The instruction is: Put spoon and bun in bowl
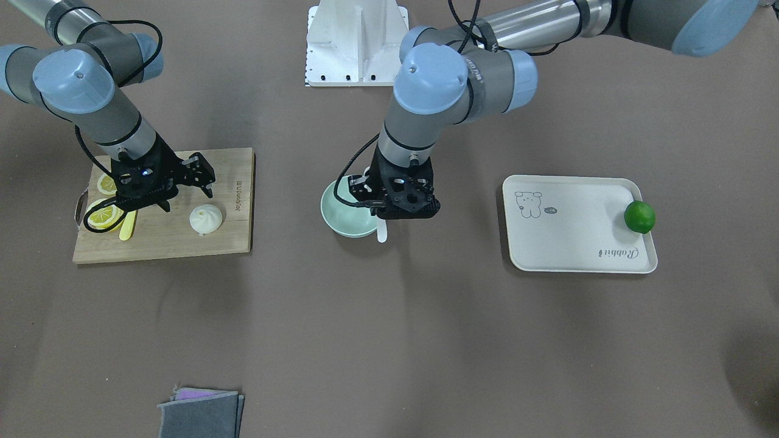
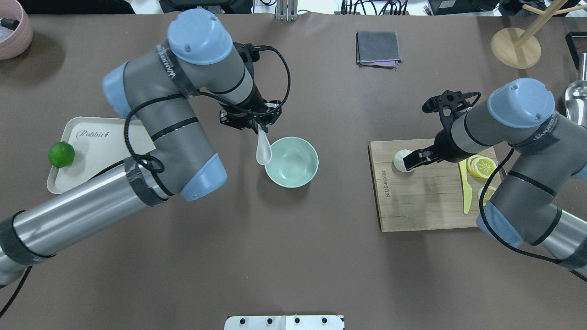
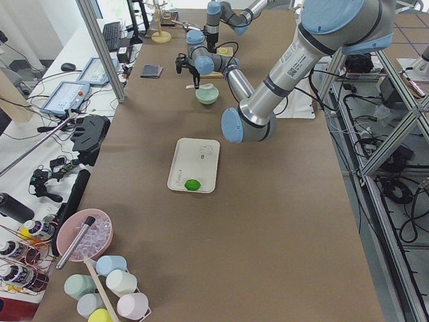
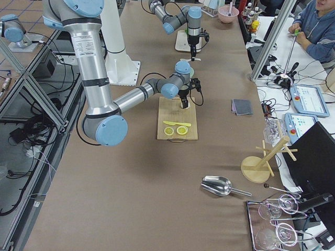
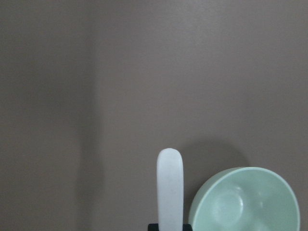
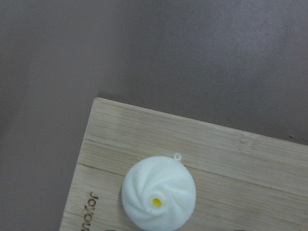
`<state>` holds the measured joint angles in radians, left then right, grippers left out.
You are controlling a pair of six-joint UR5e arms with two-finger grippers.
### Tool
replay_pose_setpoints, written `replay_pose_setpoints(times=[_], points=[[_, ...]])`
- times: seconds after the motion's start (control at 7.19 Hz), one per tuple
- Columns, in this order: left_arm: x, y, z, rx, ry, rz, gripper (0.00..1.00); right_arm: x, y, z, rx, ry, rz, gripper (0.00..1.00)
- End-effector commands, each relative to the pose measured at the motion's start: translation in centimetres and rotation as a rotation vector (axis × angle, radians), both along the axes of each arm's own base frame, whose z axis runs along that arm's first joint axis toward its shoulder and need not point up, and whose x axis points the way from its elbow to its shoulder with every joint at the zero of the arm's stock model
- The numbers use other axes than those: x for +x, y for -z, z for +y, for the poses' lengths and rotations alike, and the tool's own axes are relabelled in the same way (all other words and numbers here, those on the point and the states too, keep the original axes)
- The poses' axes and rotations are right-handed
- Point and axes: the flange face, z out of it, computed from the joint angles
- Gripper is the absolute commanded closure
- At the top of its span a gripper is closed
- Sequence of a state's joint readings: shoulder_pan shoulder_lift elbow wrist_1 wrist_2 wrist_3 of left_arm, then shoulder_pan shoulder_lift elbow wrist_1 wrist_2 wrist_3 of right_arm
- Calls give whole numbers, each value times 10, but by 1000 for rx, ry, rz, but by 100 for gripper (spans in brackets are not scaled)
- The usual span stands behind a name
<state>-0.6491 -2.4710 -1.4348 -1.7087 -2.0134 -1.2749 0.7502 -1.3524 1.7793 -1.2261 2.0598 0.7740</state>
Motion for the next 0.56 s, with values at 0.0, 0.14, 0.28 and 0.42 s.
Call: replay_pose_setpoints(times=[0.0,0.14,0.28,0.42], points=[[28,0,4,16,11,-7,100,-7,-8,-3,-3,0,15,25],[38,-7,4,23,29,3,100,-8,-7,-2,-3,2,14,40],[47,-10,12,33,29,1,100,-12,-6,-1,-2,6,13,56],[52,-10,17,38,24,1,100,-12,-6,0,-2,8,13,71]])
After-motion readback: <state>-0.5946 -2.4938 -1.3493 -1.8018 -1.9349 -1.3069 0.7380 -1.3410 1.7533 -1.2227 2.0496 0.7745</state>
